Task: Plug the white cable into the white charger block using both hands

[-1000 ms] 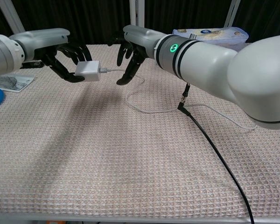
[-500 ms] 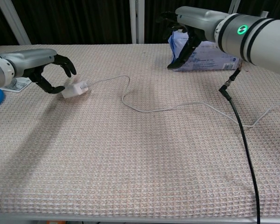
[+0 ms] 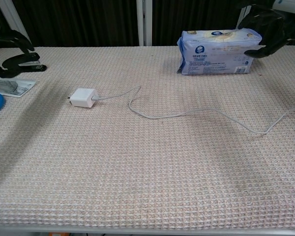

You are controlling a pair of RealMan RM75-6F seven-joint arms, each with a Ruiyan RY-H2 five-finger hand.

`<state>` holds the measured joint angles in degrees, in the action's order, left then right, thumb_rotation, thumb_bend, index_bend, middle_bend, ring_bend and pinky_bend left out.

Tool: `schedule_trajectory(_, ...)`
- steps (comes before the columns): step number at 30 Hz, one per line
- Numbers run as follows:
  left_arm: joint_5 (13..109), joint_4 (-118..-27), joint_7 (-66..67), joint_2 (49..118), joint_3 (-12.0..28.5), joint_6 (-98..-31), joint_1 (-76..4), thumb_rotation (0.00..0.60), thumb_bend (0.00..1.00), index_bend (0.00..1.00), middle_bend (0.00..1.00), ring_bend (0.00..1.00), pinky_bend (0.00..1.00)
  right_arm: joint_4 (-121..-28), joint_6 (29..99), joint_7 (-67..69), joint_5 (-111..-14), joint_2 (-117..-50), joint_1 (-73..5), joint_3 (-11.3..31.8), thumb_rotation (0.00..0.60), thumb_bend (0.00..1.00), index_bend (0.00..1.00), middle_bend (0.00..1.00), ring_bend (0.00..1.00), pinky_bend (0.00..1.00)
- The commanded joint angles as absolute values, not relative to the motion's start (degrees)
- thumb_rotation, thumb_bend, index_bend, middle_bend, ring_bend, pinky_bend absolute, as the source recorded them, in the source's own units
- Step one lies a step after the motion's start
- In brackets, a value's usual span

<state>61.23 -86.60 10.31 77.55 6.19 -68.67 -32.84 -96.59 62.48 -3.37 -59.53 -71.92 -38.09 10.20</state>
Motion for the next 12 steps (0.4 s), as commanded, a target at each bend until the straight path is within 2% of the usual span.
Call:
schedule_trajectory(1, 64.0, -87.4, 6.4, 73.4, 4.7, -75.4, -26.5, 0.6, 0.32, 0.24, 0.23, 0.03, 0.02, -96.2, 65.7, 7.3, -69.3, -65.0, -31.0, 7.0, 0.6, 0.24, 0.07, 0.2, 0.08, 0.1)
schedule_trajectory(6, 66.8, -87.7, 2.6, 69.7, 2.3, -81.9, -19.5, 0.6, 0.29, 0.25, 0.23, 0.03, 0.01, -94.4, 71.8, 14.0, -76.6, -61.7, -25.3, 4.6, 0.6, 0.24, 0.08, 0.2, 0.07, 0.07)
schedule_trajectory(12, 69.6, -90.9, 2.3, 66.2, -0.6, -87.9, -12.5, 0.6, 0.28, 0.25, 0.23, 0.03, 0.0, -93.6, 78.9, 15.4, -82.4, -60.0, -19.4, 1.8, 0.6, 0.24, 0.08, 0.16, 0.0, 0.0)
